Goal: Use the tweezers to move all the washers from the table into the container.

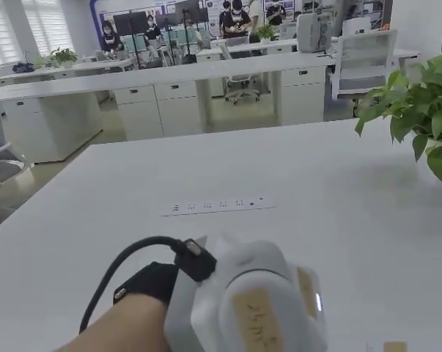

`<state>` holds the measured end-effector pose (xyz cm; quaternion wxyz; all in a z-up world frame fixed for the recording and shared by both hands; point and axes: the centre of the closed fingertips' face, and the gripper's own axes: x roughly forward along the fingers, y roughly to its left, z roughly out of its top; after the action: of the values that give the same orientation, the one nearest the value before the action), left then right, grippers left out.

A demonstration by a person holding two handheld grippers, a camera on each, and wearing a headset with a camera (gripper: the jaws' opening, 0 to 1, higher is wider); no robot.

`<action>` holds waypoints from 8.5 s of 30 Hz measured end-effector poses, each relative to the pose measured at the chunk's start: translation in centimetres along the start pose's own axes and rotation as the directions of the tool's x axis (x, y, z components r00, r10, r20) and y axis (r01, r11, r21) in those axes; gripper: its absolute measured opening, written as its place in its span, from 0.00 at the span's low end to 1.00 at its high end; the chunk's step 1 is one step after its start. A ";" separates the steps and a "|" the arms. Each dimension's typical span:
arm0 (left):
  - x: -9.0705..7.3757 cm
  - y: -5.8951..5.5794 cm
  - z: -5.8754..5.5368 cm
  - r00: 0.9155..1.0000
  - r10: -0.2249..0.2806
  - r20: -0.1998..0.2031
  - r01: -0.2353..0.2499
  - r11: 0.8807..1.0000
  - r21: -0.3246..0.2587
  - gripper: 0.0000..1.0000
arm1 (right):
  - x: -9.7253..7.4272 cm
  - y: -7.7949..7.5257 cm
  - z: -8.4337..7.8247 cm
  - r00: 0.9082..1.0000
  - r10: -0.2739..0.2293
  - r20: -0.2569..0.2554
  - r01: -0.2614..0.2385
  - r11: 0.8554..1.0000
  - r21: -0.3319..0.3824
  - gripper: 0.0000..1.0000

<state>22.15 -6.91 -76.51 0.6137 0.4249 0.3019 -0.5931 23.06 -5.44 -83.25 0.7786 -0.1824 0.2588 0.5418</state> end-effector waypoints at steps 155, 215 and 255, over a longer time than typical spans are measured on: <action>-9.5 0.5 -12.8 0.515 0.849 0.117 -0.317 0.316 -0.894 0.79 | -1.1 -6.3 8.3 0.954 -0.058 0.293 -0.043 0.944 0.328 0.03; -9.9 0.5 -12.9 0.501 0.858 0.116 -0.320 0.308 -0.896 0.77 | 0.5 -3.8 6.0 0.981 0.018 0.192 -0.064 0.970 0.236 0.01; -9.9 0.5 -12.9 0.501 0.857 0.117 -0.324 0.312 -0.893 0.77 | 3.4 -11.1 6.6 0.990 -0.056 0.131 0.006 0.936 0.352 0.02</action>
<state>23.23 9.07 -73.63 0.9709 -0.0112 0.1283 -0.2019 35.73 -3.00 -79.95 0.8232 -0.0064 0.2934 0.4860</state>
